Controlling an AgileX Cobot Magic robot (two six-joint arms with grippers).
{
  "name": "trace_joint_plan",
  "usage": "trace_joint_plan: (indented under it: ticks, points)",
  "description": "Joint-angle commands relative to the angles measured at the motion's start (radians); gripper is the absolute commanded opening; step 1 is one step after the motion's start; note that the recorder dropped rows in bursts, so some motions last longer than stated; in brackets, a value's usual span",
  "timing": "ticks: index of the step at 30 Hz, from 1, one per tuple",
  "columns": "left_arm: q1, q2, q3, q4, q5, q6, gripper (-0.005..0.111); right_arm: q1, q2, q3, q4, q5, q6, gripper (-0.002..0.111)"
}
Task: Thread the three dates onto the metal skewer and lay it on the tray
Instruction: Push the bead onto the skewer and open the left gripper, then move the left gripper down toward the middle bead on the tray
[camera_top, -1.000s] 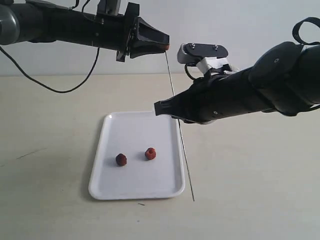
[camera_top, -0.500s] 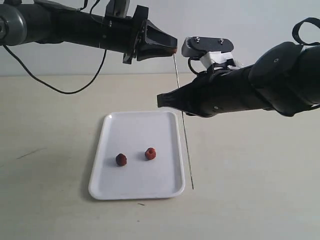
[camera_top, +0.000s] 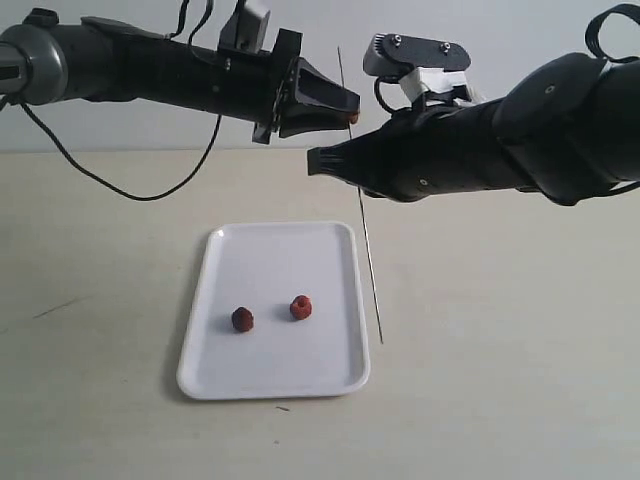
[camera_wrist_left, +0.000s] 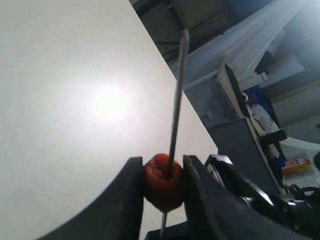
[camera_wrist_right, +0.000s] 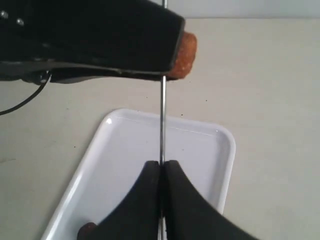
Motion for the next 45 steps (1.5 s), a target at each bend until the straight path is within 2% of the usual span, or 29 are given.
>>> trace_joint_plan:
  ticks: [1, 21, 24, 32, 37, 41, 45]
  points:
    - [-0.003, 0.002, 0.000, -0.011, 0.016, 0.007, 0.027, -0.004, -0.007, -0.015, -0.006, -0.045, -0.001, 0.000]
    - [-0.011, 0.002, 0.000, -0.001, 0.029, 0.033, 0.027, -0.004, -0.007, -0.015, -0.011, -0.106, -0.010, 0.000]
    - [-0.011, 0.002, 0.000, -0.001, 0.029, 0.051, 0.031, -0.004, -0.007, -0.015, -0.011, -0.106, -0.010, 0.000]
    - [-0.011, 0.002, 0.000, -0.001, 0.029, 0.055, 0.051, -0.004, -0.007, -0.015, -0.013, -0.115, -0.012, 0.000]
    - [-0.005, 0.002, 0.000, -0.021, 0.029, 0.097, 0.052, -0.004, -0.007, -0.015, -0.014, -0.114, -0.021, 0.000]
    - [0.032, -0.004, 0.000, -0.097, 0.029, 0.130, 0.052, -0.004, -0.007, -0.015, -0.014, -0.087, -0.043, 0.000]
    - [0.068, -0.015, 0.000, -0.062, 0.029, 0.130, 0.052, -0.004, -0.007, -0.010, -0.014, -0.024, -0.065, 0.000]
